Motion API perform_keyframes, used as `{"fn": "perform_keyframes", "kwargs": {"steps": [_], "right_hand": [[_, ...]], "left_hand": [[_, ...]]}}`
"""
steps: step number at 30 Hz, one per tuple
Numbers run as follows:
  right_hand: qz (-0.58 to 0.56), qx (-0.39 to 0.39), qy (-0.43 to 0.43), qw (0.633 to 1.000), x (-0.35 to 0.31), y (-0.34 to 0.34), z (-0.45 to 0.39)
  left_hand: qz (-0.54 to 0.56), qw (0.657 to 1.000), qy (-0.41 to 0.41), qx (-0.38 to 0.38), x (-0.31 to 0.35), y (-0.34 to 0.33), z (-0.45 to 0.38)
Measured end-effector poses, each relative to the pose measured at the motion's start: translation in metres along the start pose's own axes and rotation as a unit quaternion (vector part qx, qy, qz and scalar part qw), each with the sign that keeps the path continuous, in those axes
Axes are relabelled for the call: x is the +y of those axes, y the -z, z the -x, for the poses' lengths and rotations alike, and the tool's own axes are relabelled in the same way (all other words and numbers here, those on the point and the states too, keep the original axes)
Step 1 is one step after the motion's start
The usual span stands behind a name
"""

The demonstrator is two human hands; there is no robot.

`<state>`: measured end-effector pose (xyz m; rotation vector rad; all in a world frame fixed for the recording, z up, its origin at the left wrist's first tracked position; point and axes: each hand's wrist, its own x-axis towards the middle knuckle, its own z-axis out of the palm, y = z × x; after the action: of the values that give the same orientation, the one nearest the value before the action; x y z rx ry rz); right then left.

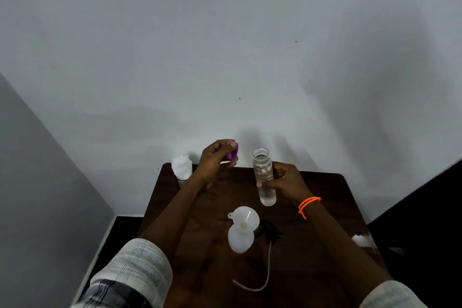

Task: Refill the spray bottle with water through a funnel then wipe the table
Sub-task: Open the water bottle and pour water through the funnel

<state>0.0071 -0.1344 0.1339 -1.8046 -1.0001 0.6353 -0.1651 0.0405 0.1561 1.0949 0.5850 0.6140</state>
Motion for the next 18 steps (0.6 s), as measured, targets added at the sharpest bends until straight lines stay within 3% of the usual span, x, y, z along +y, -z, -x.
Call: {"fn": "perform_keyframes", "kwargs": {"steps": [8,12,18], "right_hand": [[0.052,-0.012,-0.024,0.998,0.034,0.011,0.020],[0.078,-0.013,-0.026,0.997,0.047,0.013,0.033],[0.123,-0.031,-0.020,0.992,0.066,0.012,0.048]], "left_hand": [[0.047,0.986,0.142,0.067,-0.067,0.044,0.019],[0.013,0.979,0.173,0.108,-0.101,0.056,0.030],[0.057,0.968,0.220,0.108,-0.123,0.059,0.053]]}}
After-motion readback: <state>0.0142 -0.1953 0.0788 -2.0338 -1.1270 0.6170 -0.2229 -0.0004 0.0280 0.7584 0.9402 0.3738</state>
